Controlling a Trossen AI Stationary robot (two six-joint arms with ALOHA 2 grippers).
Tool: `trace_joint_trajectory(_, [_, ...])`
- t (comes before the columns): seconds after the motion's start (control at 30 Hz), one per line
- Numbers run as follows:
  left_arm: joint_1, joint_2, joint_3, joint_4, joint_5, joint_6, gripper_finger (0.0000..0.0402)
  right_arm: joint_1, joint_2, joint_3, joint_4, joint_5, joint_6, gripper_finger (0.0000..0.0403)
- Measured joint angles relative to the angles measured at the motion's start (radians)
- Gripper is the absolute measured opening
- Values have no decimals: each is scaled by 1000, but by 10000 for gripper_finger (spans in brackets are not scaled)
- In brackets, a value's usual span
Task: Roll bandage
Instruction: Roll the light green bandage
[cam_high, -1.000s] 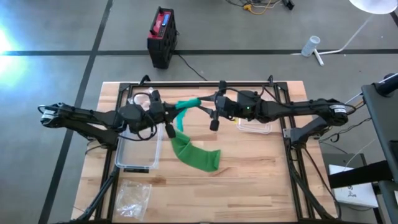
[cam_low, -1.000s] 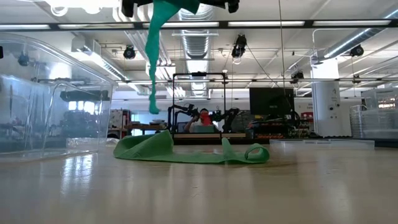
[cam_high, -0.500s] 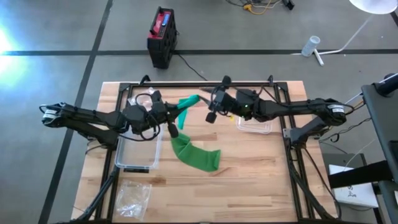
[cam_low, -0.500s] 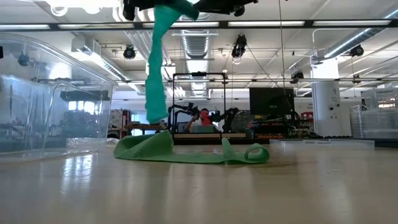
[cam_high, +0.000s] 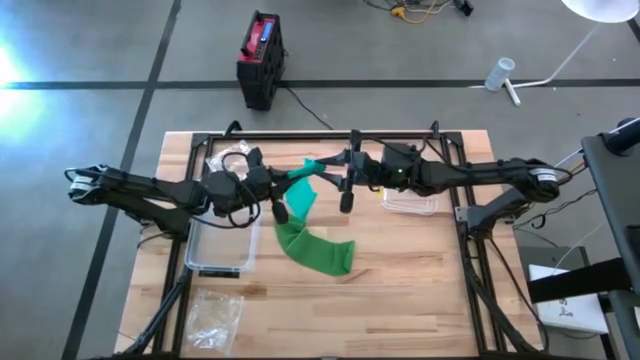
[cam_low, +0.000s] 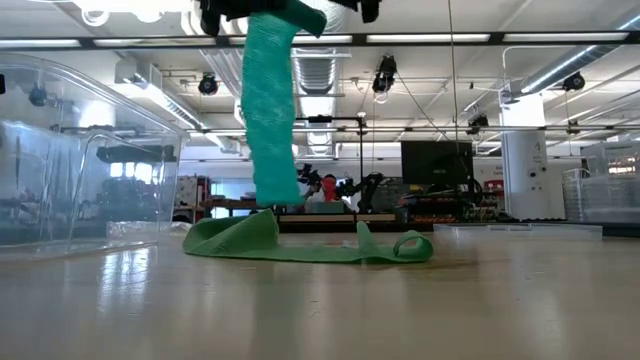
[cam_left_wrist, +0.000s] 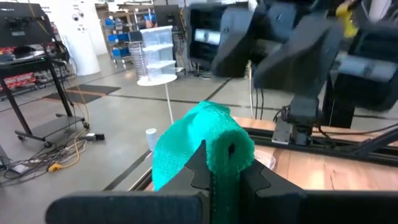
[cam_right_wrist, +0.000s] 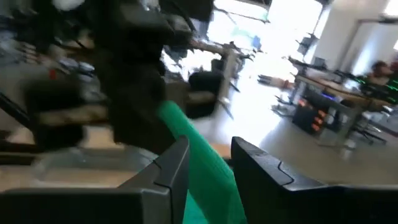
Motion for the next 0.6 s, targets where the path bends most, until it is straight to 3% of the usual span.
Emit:
trace_joint_trajectory(0.27, [-18,13,0,-9,-6,-1,10,-13,41,0,-51,278,-51,116])
trace_joint_trajectory(0.6, [-20,3,0,-20,0,4,10,-17,-30,-1,-142,289,-46,134])
